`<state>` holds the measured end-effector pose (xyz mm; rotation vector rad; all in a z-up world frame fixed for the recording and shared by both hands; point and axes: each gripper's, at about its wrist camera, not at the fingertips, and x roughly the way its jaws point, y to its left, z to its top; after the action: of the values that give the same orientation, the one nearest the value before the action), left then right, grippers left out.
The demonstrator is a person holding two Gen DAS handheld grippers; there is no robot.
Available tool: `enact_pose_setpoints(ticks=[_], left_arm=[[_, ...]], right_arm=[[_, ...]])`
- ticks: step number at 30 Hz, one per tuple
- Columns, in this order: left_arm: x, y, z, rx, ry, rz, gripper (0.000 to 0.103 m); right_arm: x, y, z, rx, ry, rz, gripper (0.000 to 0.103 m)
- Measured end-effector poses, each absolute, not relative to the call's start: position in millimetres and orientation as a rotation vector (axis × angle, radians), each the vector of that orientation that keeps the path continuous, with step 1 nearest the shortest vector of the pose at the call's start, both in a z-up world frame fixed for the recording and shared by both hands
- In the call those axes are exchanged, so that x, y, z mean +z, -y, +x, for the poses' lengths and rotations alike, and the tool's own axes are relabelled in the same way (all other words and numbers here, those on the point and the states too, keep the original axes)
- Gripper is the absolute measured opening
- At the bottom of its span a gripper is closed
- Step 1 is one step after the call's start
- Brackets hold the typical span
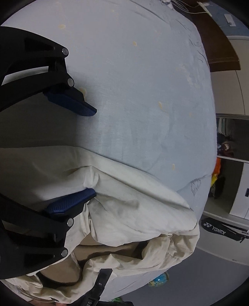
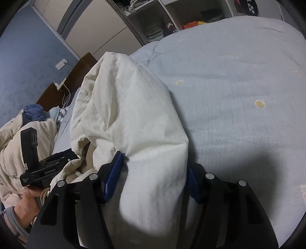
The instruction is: Fold large clothes
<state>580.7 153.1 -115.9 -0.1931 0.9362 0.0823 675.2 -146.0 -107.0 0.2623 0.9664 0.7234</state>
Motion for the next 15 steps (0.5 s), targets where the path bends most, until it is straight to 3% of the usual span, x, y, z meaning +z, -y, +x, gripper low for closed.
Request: enact_pose_setpoints(ticks=[2, 3, 4, 5, 7, 15], left_arm=[[-115, -157, 575, 0.059, -0.898, -0.221, 0.074], [-114, -158, 572, 0.037, -0.874, -0.239, 0.071], [-113, -161, 567, -0.001, -0.845, -0.265, 0.055], [-113, -161, 570, -0.083, -0.811, -0.303, 0.032], [-112, -155, 564, -0.119, -0.780, -0.295, 0.026], [-117, -145, 571, -0.093, -0.821, -0.233, 0.019]], right_arm=[[-105, 145, 673, 0.719, -0.954, 0.251, 0.053], [-104, 143, 671, 0.723, -0.941, 0.245, 0.046], [-103, 142, 669, 0.738, -0.928, 0.248, 0.040], [-103, 142, 668, 0.756, -0.919, 0.253, 0.029], [-101, 139, 664, 0.790, -0.896, 0.247, 0.019], [-107, 140, 667, 0.782, -0.918, 0.248, 0.017]])
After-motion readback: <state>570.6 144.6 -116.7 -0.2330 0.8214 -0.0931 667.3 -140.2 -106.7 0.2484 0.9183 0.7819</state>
